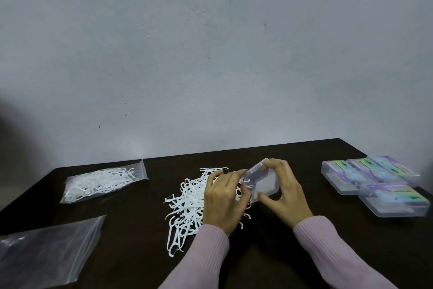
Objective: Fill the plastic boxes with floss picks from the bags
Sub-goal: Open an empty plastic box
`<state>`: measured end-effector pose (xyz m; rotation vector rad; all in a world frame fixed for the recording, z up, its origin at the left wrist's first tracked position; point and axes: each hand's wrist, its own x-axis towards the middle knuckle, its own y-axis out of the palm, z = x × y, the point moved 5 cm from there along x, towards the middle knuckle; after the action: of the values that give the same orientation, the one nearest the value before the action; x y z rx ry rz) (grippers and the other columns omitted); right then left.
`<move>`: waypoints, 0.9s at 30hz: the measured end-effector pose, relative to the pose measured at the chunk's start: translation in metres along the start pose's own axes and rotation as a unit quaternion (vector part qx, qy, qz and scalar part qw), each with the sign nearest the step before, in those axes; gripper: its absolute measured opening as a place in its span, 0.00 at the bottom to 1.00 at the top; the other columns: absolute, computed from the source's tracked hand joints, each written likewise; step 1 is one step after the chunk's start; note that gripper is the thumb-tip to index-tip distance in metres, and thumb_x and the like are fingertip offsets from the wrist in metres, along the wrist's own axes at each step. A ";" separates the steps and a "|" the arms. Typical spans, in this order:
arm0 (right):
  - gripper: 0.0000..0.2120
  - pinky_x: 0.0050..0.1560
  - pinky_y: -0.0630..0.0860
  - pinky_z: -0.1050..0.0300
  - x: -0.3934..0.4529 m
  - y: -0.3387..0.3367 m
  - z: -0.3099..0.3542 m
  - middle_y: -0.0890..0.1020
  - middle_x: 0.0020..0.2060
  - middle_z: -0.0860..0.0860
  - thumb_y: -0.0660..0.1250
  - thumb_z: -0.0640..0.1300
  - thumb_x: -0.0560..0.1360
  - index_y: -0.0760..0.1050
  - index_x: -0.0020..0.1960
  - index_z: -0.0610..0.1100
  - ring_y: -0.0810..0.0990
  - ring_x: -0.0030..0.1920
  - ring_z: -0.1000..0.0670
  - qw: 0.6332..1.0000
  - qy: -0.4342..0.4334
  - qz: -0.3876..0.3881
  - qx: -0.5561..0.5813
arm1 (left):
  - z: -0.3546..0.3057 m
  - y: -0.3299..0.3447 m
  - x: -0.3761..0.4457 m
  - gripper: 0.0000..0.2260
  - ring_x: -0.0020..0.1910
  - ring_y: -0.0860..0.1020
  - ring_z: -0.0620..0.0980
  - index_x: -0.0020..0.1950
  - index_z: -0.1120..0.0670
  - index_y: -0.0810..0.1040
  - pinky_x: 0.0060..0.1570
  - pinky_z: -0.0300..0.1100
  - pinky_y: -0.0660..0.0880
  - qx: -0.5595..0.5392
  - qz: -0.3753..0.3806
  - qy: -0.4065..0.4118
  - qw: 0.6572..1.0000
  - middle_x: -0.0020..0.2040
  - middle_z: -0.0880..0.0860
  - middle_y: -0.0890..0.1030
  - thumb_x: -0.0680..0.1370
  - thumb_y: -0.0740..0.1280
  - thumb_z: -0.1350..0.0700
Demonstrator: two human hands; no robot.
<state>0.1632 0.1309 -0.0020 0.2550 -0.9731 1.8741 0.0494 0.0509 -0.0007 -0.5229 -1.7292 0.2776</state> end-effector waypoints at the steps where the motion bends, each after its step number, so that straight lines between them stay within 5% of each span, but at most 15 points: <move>1: 0.21 0.51 0.66 0.69 0.000 0.000 0.000 0.66 0.54 0.58 0.71 0.50 0.64 0.63 0.49 0.61 0.69 0.54 0.57 1.000 0.006 0.000 0.002 | -0.001 0.000 0.000 0.12 0.40 0.80 0.43 0.51 0.56 0.81 0.57 0.39 0.69 -0.003 0.000 0.005 1.000 0.44 0.48 0.84 0.73 0.62 0.55; 4: 0.19 0.56 0.63 0.62 0.000 -0.003 -0.003 0.70 0.54 0.57 0.65 0.56 0.64 0.64 0.53 0.60 0.68 0.56 0.56 0.999 0.024 -0.031 -0.028 | -0.004 0.001 0.000 0.13 0.39 0.79 0.44 0.55 0.58 0.81 0.57 0.38 0.69 -0.007 -0.003 0.018 1.000 0.42 0.50 0.84 0.74 0.62 0.55; 8: 0.24 0.60 0.61 0.57 -0.001 -0.011 -0.004 0.67 0.54 0.57 0.67 0.49 0.67 0.62 0.58 0.61 0.65 0.56 0.56 0.997 0.044 -0.051 -0.045 | -0.005 0.002 0.001 0.18 0.42 0.80 0.43 0.63 0.56 0.76 0.62 0.44 0.70 0.014 0.004 -0.006 1.000 0.45 0.49 0.83 0.75 0.59 0.54; 14: 0.39 0.67 0.65 0.47 0.004 -0.016 -0.037 0.65 0.65 0.47 0.71 0.44 0.70 0.54 0.73 0.55 0.67 0.65 0.45 0.975 0.207 -0.056 -0.064 | 0.006 0.001 0.000 0.16 0.49 0.75 0.40 0.60 0.52 0.76 0.64 0.45 0.68 0.020 -0.005 -0.074 0.997 0.50 0.46 0.81 0.74 0.58 0.56; 20: 0.32 0.70 0.62 0.42 0.000 -0.014 -0.065 0.67 0.68 0.44 0.69 0.40 0.72 0.58 0.71 0.47 0.65 0.68 0.42 0.937 0.341 -0.054 0.045 | 0.010 0.001 -0.001 0.18 0.54 0.70 0.41 0.57 0.53 0.77 0.61 0.48 0.69 0.008 -0.009 -0.099 0.995 0.51 0.48 0.81 0.70 0.70 0.67; 27: 0.19 0.64 0.64 0.50 -0.004 -0.020 -0.054 0.65 0.61 0.44 0.70 0.47 0.71 0.69 0.60 0.47 0.63 0.65 0.44 0.942 0.312 -0.057 -0.106 | 0.015 -0.008 0.000 0.18 0.54 0.69 0.40 0.56 0.53 0.78 0.61 0.46 0.64 0.002 0.012 -0.115 0.993 0.50 0.48 0.81 0.70 0.69 0.68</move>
<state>0.1939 0.1708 -0.0293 -0.3887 -0.6867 1.5718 0.0335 0.0455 -0.0006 -0.5264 -1.9452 0.3703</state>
